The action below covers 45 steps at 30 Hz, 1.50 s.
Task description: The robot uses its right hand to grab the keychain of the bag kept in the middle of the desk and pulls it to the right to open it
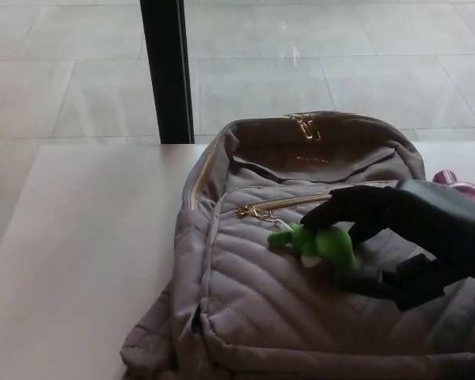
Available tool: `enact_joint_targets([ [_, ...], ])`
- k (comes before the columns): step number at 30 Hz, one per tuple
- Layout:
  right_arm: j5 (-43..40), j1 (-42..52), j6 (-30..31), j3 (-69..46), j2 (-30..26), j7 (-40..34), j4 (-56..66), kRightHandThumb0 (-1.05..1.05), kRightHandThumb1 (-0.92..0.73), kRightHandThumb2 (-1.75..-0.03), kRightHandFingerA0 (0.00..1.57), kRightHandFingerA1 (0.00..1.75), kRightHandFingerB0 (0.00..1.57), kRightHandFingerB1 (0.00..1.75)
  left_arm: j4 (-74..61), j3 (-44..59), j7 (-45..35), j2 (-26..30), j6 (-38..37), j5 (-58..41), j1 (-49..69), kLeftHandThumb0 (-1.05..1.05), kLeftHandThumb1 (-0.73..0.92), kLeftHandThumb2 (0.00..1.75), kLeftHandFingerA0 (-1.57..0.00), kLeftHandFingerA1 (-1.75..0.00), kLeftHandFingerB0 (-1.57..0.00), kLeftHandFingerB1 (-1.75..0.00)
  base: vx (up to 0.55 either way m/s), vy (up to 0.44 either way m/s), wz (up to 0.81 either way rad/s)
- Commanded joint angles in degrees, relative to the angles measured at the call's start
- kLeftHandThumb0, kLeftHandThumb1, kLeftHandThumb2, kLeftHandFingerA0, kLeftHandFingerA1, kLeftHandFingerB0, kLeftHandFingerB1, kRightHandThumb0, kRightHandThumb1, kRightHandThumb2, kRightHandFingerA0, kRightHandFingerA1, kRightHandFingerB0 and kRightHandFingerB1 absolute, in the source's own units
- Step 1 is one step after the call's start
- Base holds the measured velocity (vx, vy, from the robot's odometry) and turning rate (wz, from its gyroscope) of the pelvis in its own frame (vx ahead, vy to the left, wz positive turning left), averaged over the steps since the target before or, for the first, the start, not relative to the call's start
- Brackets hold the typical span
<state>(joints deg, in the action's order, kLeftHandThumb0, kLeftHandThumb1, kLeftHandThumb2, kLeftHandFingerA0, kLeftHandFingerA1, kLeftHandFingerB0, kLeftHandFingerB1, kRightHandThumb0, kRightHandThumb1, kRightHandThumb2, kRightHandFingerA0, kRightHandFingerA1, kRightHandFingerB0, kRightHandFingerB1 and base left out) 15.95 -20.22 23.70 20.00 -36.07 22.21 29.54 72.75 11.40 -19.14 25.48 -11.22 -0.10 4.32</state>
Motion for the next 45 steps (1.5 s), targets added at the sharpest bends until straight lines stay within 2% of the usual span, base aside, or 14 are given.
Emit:
enact_joint_targets([
  [1, 4.65, 1.47, 0.77, 0.61, -0.95, 1.89, 0.34, -0.78, -0.67, -0.60, 0.63, 0.68, 0.42, 0.38, -0.08, 0.26, 0.33, 1.13, -0.64, -0.27, 0.36, -0.72, 0.88, 0.66, -0.63, -0.59, -0.44, -0.47, 0.00, 0.000, 0.00],
  [2, 5.57, 1.54, 0.74, 0.65, -1.56, 2.26, 0.14, -0.83, -0.55, -0.95, 0.64, 0.74, 0.33, 0.48, -0.16, 0.14, 0.45, 1.06, -0.42, -0.16, 0.02, -0.72, 0.88, 0.66, -0.63, -0.60, -0.45, -0.48, 0.00, 0.000, 0.00],
  [3, 7.54, 1.10, 2.85, 1.57, -2.10, 3.16, -0.48, -0.78, -0.64, -0.60, 0.62, 0.70, 0.39, 0.37, -0.29, -0.25, 0.26, 1.20, -0.75, 0.22, 0.11, -0.73, 0.91, 0.67, -0.60, -0.56, -0.43, -0.46, 0.00, 0.000, 0.00],
  [4, 7.87, 1.25, 2.81, 1.57, -1.80, 2.81, -0.84, -0.76, -0.48, -0.91, 0.63, 0.74, 0.34, 0.48, -0.25, 0.08, -0.07, 1.14, -0.75, -0.18, 0.16, -0.74, 0.90, 0.66, -0.61, -0.58, -0.45, -0.47, 0.00, 0.000, 0.00],
  [5, 8.21, 1.41, 2.98, 1.59, -1.40, 2.66, -1.19, -0.83, -0.53, -0.91, 0.65, 0.74, 0.36, 0.46, -0.19, 0.09, -0.14, 1.11, -0.90, -0.24, 0.15, -0.74, 0.90, 0.66, -0.61, -0.59, -0.45, -0.48, 0.00, 0.000, 0.00],
  [6, 8.24, 1.62, 2.73, 1.51, -0.97, 2.39, -1.53, -0.72, -0.61, -0.59, 0.69, 0.74, 0.42, 0.36, -0.13, -0.28, 0.22, 1.15, -1.02, 0.20, 0.12, -0.74, 0.91, 0.67, -0.64, -0.58, -0.47, -0.47, 0.00, 0.000, 0.00],
  [7, 8.16, 1.87, 2.26, 1.37, -0.51, 2.01, -1.90, -0.72, -0.61, -0.59, 0.69, 0.74, 0.42, 0.36, -0.06, -0.77, 0.74, 1.21, -1.11, 0.77, 0.08, -0.74, 0.91, 0.67, -0.64, -0.58, -0.47, -0.47, 0.00, 0.000, 0.00],
  [8, 8.19, 1.94, 1.40, 1.36, 0.07, 1.62, -2.41, -0.74, -0.49, -0.90, 0.72, 0.81, 0.35, 0.49, -0.12, -0.82, 0.88, 1.15, -1.43, 0.70, 0.12, -0.75, 0.91, 0.66, -0.65, -0.58, -0.47, -0.47, 0.00, 0.000, 0.00],
  [9, 7.97, 2.32, 0.62, 1.80, 1.41, 0.86, -2.94, -0.70, -0.61, -0.59, 0.75, 0.76, 0.43, 0.40, -0.35, -0.96, 0.46, 1.24, -1.60, 0.63, 0.36, -0.76, 0.91, 0.67, -0.63, -0.56, -0.46, -0.45, 0.00, 0.000, 0.00],
  [15, 9.67, 2.39, 1.46, 3.73, 5.89, 0.69, -2.09, -0.67, -0.62, -0.59, 0.88, 0.83, 0.45, 0.44, -0.17, -1.40, 0.16, 1.25, -2.81, 0.57, 0.54, -0.85, 0.77, 0.88, -0.59, -0.58, -0.39, -0.50, 0.00, 0.000, 0.00],
  [25, 11.66, 3.91, 1.40, 3.10, 11.45, -1.26, -4.11, -0.40, -0.67, -0.60, 1.02, 0.84, 0.56, 0.44, 0.35, -1.04, 0.39, 0.16, -4.37, -0.25, 0.45, -0.84, 0.92, 0.76, -0.61, -0.56, -0.48, -0.47, 0.00, 0.000, 0.00],
  [30, 13.65, 4.50, 2.06, 3.31, 12.28, -1.49, -4.84, -0.27, -0.67, -0.72, 1.08, 1.04, 0.76, 0.58, 0.21, -0.39, 0.59, -0.01, -4.26, -0.65, 0.46, -0.85, 0.92, 0.79, -0.61, -0.58, -0.46, -0.48, 0.00, 0.000, 0.00],
  [33, 15.23, 5.78, -0.36, 2.62, 8.37, -0.80, -7.56, -0.22, -0.60, -0.90, 1.05, 1.52, 0.94, 0.67, -0.29, 0.18, 0.43, -0.30, -5.13, -1.13, 0.80, -0.85, 0.92, 0.80, -0.61, -0.59, -0.45, -0.49, 0.00, 0.000, 0.00],
  [45, 17.33, 8.98, -3.47, 3.21, 7.87, -1.16, -9.78, -0.25, -0.61, -0.81, 0.92, 1.67, 0.92, 0.62, 0.00, 0.32, 0.29, -0.27, -4.31, -1.07, 0.37, -0.85, 0.92, 0.78, -0.65, -0.58, -0.48, -0.48, 0.00, 0.000, 0.01],
])
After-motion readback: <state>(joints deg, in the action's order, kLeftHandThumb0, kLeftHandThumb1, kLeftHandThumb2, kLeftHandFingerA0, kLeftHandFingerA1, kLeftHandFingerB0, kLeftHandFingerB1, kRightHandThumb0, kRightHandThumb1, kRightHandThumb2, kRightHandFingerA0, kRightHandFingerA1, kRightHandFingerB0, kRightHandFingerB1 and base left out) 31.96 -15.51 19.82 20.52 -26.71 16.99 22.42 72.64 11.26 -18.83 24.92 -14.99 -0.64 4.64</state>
